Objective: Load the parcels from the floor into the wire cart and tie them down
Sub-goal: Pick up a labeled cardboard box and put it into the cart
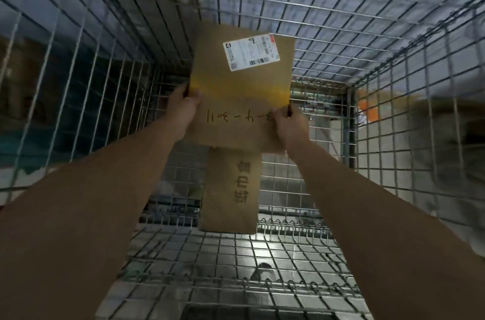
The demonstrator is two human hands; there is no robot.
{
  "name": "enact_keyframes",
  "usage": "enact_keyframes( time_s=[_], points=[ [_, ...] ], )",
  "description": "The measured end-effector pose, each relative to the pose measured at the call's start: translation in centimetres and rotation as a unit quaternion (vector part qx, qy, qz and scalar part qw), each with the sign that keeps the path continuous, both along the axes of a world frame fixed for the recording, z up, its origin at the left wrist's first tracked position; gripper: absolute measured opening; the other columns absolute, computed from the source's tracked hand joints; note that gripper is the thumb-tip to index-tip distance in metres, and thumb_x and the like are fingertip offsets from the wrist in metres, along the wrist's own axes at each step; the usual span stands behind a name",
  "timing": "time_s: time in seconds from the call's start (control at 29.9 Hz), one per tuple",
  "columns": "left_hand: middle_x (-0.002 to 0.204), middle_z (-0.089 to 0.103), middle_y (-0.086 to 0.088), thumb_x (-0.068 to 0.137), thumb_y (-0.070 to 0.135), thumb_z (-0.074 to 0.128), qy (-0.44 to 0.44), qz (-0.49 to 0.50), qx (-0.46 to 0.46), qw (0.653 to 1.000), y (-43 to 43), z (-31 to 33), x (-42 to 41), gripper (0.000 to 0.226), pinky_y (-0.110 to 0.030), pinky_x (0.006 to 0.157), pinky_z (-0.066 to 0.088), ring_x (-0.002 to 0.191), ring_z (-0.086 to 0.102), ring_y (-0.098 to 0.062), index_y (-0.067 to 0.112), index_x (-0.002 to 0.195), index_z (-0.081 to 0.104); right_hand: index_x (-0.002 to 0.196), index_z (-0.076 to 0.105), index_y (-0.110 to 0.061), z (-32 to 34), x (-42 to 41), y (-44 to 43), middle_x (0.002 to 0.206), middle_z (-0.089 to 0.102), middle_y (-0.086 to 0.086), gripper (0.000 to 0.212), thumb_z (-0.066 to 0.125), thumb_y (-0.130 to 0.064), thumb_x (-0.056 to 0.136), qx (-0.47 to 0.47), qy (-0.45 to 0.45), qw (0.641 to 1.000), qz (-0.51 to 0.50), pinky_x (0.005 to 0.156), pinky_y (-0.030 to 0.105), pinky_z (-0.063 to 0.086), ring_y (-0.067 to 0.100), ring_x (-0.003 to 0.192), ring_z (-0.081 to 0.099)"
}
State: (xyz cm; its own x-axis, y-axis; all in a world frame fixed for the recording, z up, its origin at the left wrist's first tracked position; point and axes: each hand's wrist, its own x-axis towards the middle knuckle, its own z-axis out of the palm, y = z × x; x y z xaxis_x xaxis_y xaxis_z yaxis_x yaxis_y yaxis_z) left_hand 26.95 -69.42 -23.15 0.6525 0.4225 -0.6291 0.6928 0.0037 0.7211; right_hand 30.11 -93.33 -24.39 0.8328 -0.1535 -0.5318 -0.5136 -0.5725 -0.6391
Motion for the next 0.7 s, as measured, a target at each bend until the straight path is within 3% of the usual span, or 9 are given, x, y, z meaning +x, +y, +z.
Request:
enact_keyframes(
  time_s=[0.17, 0.4, 0.7],
  points=[
    [0.139, 0.057, -0.001, 0.106, 0.029, 0.057, -0.028, 0.000, 0.022, 0.999, 0.2, -1.9, 0.6, 0.043, -0.034, 0.093, 0.038, 0.118, 0.053, -0.020, 0.024, 0.148, 0.050, 0.136, 0.059, -0.018, -2.2, 0.6, 0.3, 0.123, 0.065, 0.006, 0.041, 0.059, -0.038, 0.101, -0.006, -0.048, 0.999, -0.024, 0.085, 0.034, 0.044, 0.024, 0.106, 0.058],
    [0.150, 0.054, -0.005, 0.109, 0.037, 0.050, -0.033, -0.010, 0.040, 0.999, 0.3, -2.8, -0.5, 0.045, -0.036, 0.098, 0.042, 0.134, 0.053, -0.029, 0.022, 0.151, 0.048, 0.127, 0.065, -0.024, -2.3, 0.6, 0.7, 0.118, 0.069, 0.006, 0.036, 0.056, -0.045, 0.100, 0.019, -0.028, 0.999, -0.022, 0.094, 0.048, 0.053, 0.032, 0.109, 0.063],
    [0.155, 0.048, -0.006, 0.110, 0.039, 0.045, -0.020, -0.010, 0.040, 0.999, 0.6, -4.4, -0.1, 0.050, -0.035, 0.099, 0.038, 0.138, 0.049, -0.029, 0.023, 0.157, 0.037, 0.142, 0.055, -0.027, -2.5, 1.0, 0.1, 0.132, 0.064, 0.003, 0.045, 0.055, -0.046, 0.101, 0.030, -0.006, 0.999, -0.011, 0.099, 0.045, 0.050, 0.028, 0.116, 0.060]
  ],
)
